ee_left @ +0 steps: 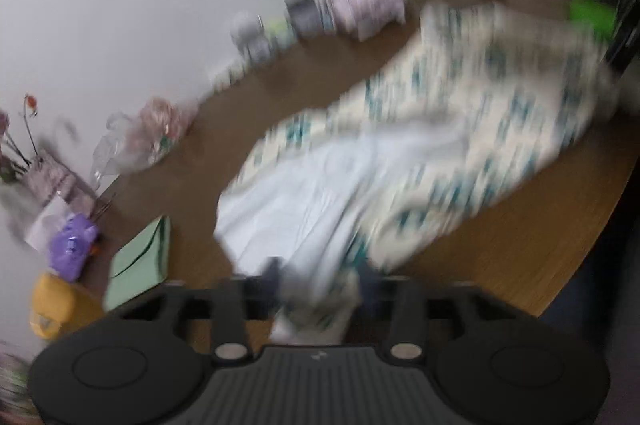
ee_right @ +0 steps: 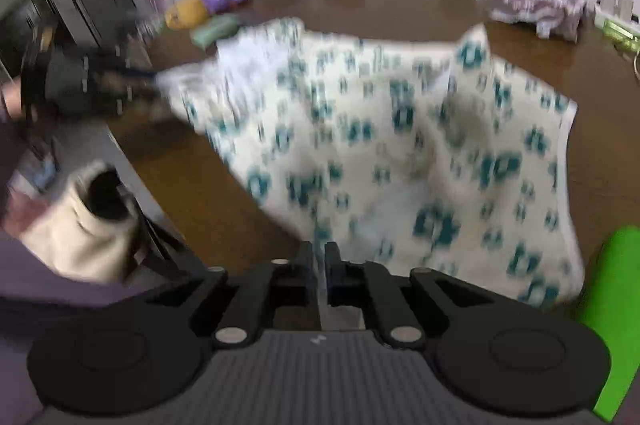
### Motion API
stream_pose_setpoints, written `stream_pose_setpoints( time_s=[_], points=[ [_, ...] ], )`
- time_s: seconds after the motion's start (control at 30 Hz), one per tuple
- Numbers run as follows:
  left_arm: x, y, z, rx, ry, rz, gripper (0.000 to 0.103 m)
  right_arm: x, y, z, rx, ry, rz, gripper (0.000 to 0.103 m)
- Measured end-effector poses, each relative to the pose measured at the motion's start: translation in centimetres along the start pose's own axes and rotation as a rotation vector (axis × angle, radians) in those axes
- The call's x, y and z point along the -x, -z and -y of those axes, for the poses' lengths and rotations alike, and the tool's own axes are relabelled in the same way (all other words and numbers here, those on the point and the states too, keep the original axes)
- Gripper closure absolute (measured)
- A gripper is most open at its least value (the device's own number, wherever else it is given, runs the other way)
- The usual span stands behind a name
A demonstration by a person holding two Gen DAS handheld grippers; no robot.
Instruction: Fold clothes
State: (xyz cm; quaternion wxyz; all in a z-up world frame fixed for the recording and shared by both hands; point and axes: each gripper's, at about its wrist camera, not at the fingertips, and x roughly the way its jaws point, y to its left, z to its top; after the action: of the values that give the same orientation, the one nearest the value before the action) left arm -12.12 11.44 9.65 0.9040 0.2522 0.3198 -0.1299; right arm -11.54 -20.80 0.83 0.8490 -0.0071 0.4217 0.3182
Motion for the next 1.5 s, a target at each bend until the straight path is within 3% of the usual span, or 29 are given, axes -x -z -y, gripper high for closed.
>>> stream_pose_setpoints(
  time_s=[0.03,0.1,0.2,0.27,0.3,0.33,0.47,0.53,0.63,0.73,0.8,0.83,0.87,0.93,1.0,1.03,1.1,1.17,1.23,1.27,1.3,1.37,1.5],
  points=[
    [0.1,-0.3,0.5,0.014,0.025,0.038,0.03,0.3,-0.9,0.4,0.005,0.031,0.017,0.09],
    [-0.3,-0.8,1.9,0.014,0.073,0.094,0.029,0.8,-2.8,1.3,0.023,0.096,0.048,0.077],
    [-3.2,-1.1,4.1,-0.06,0.107,0.062,0.029,0.1,-4.8,1.2,0.081,0.126,0.044,0.069],
    [-4.7,-1.0,4.5,-0.053,0.146,0.035,0.052,-0.8,-5.5,0.5,0.125,0.103,0.025,0.064],
    [-5.3,-1.1,4.3,-0.033,0.185,0.014,0.081,-1.6,-5.4,0.1,0.142,0.089,0.005,0.063],
    [-5.2,-1.0,3.8,-0.004,0.224,0.01,0.099,-2.3,-5.0,-0.4,0.158,0.076,-0.021,0.063],
    [-1.9,-0.2,2.0,0.093,0.356,0.05,0.099,-4.4,-3.2,-0.7,0.139,0.06,-0.084,0.063],
    [0.0,0.5,1.5,0.118,0.379,0.052,0.099,-4.9,-2.4,-0.2,0.11,0.061,-0.102,0.063],
    [0.9,2.2,1.6,0.154,0.405,-0.007,0.1,-5.1,-1.6,0.5,0.078,0.049,-0.103,0.064],
    [1.1,3.8,2.1,0.152,0.425,-0.048,0.094,-5.0,-1.6,0.7,0.081,0.046,-0.114,0.063],
    [1.8,3.4,1.8,0.164,0.397,0.026,0.088,-4.5,-2.4,0.7,0.103,0.042,-0.112,0.063],
    [2.2,2.9,1.4,0.183,0.379,0.072,0.071,-4.1,-3.3,0.9,0.117,0.055,-0.094,0.063],
    [2.0,2.1,1.0,0.2,0.348,0.106,0.047,-3.5,-4.5,0.9,0.138,0.083,-0.072,0.063],
    [1.0,0.2,0.1,0.231,0.27,0.152,0.027,-2.5,-7.1,1.1,0.183,0.143,-0.023,0.056],
    [-2.2,-2.0,-1.3,0.262,0.228,0.114,0.026,-2.5,-10.2,1.9,0.215,0.196,0.03,0.027],
    [-4.2,-3.1,-2.0,0.274,0.222,0.081,0.026,-3.2,-11.7,2.6,0.207,0.224,0.048,0.02],
    [-8.6,-4.6,-3.6,0.339,0.204,-0.022,0.028,-4.8,-14.6,4.4,0.187,0.282,0.065,0.016],
    [-12.2,-5.3,-4.8,0.41,0.166,-0.12,0.043,-7.5,-16.8,6.6,0.144,0.341,0.015,0.017],
    [-13.7,-5.4,-5.0,0.427,0.146,-0.137,0.046,-10.2,-18.2,9.0,0.07,0.356,-0.044,0.027],
    [-14.2,-5.4,-4.9,0.43,0.138,-0.138,0.046,-11.2,-18.5,10.1,0.032,0.353,-0.072,0.041],
    [-14.7,-5.4,-4.9,0.433,0.13,-0.139,0.046,-12.2,-18.4,11.1,-0.001,0.344,-0.097,0.069],
    [-15.8,-5.3,-4.9,0.44,0.114,-0.14,0.046,-13.3,-17.7,12.5,-0.043,0.329,-0.133,0.099],
    [-17.1,-5.2,-4.6,0.423,0.04,-0.111,0.044,-11.9,-16.5,15.0,-0.124,0.388,-0.077,0.1]
  ],
)
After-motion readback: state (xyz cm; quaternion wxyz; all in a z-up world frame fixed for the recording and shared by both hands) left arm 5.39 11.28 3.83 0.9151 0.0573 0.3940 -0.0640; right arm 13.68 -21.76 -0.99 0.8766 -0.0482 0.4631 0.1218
